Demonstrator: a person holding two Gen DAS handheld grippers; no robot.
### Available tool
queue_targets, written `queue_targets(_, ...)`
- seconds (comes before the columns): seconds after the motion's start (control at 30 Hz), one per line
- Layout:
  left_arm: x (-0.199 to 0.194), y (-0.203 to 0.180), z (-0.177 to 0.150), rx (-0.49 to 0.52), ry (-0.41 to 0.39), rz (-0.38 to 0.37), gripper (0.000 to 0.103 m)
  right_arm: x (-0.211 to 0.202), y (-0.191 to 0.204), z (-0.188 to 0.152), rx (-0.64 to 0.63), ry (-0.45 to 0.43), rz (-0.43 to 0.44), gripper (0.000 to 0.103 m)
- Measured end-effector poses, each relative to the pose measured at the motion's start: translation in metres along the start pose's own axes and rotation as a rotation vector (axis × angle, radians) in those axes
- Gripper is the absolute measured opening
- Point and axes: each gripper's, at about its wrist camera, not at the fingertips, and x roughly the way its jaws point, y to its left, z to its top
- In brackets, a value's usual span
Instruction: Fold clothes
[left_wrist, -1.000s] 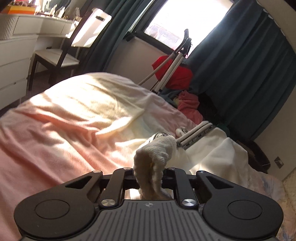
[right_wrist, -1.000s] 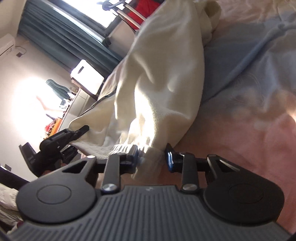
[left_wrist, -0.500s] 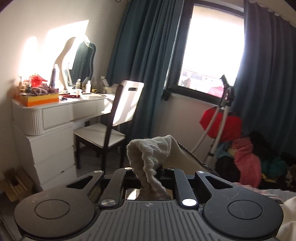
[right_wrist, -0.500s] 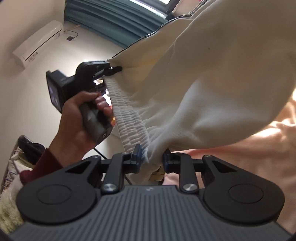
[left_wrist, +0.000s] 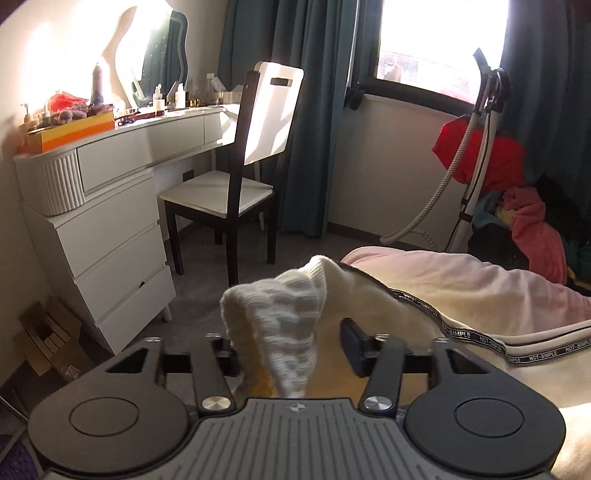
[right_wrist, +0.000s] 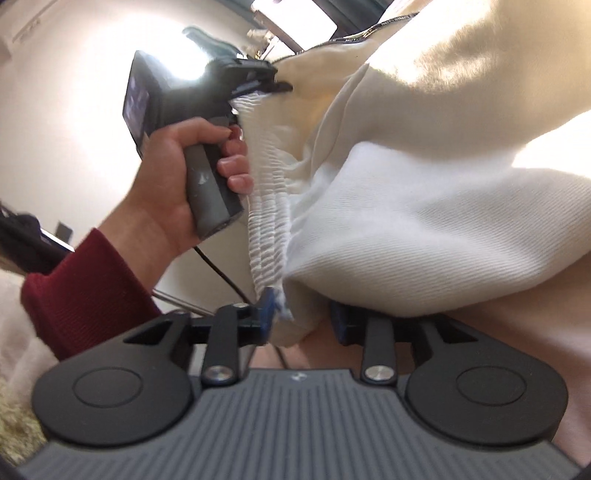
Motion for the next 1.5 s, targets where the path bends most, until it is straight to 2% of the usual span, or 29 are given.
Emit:
queue_targets(0.03,-0.011,-0.003,-0.001,0.007,-0.014,0.007,0.083,-0.008,0.004,0.001,-0.028,-0.004,-0.014,0.059)
queue_targets(0.07,-0.027,-0.008,-0.003,0.015,-0.038,0.014,0.088,-0.02,0.01,0.0,-0.057,-0.02,-0.022,0.072)
queue_targets(0.1,-0.042,-0.013,-0.005,0.02,-0.059,0.011,0.089,-0.033,0.016,0.0,-0.085,-0.036,-0.031,0.073)
queue_targets(0.23,-0.107,-0.034,-0.017,0.022,-0.101,-0.084,0.089,-0.099,0.034,-0.004,-0.2,-0.124,-0.103,0.073)
queue_targets(0.33,-0.165,-0.061,-0.038,0.043,-0.138,-0.155,0.089,-0.159,0.034,-0.013,-0.294,-0.21,-0.173,0.073)
queue_targets(0.47,-0.242,-0.098,-0.077,0.074,-0.199,-0.228,0.089,-0.224,0.034,-0.019,-0.4,-0.314,-0.284,0.073)
queue_targets(0.57,-0.294,-0.131,-0.117,0.128,-0.246,-0.29,0.09,-0.27,0.022,-0.036,-0.463,-0.384,-0.38,0.073)
queue_targets(0.7,-0.336,-0.168,-0.169,0.151,-0.276,-0.364,0.091,-0.311,-0.004,-0.048,-0.492,-0.459,-0.486,0.073)
queue_targets(0.77,-0.348,-0.179,-0.195,0.131,-0.285,-0.396,0.092,-0.321,-0.017,-0.055,-0.509,-0.481,-0.519,0.073)
queue_targets(0.87,-0.352,-0.19,-0.226,0.119,-0.281,-0.44,0.093,-0.334,-0.037,-0.067,-0.529,-0.513,-0.567,0.073)
queue_targets(0.97,-0.349,-0.197,-0.244,0.136,-0.263,-0.455,0.093,-0.339,-0.055,-0.081,-0.495,-0.516,-0.579,0.073)
queue_targets(1.07,-0.337,-0.196,-0.244,0.174,-0.244,-0.45,0.093,-0.342,-0.059,-0.086,-0.463,-0.514,-0.595,0.073)
queue_targets(1.2,-0.316,-0.199,-0.226,0.183,-0.217,-0.478,0.093,-0.358,-0.056,-0.079,-0.403,-0.587,-0.548,0.072)
queue_targets(1.3,-0.293,-0.212,-0.203,0.179,-0.194,-0.51,0.092,-0.368,-0.069,-0.073,-0.324,-0.626,-0.531,0.072)
queue_targets(1.5,-0.229,-0.269,-0.136,0.111,-0.148,-0.52,0.091,-0.371,-0.123,-0.056,-0.189,-0.633,-0.668,0.072)
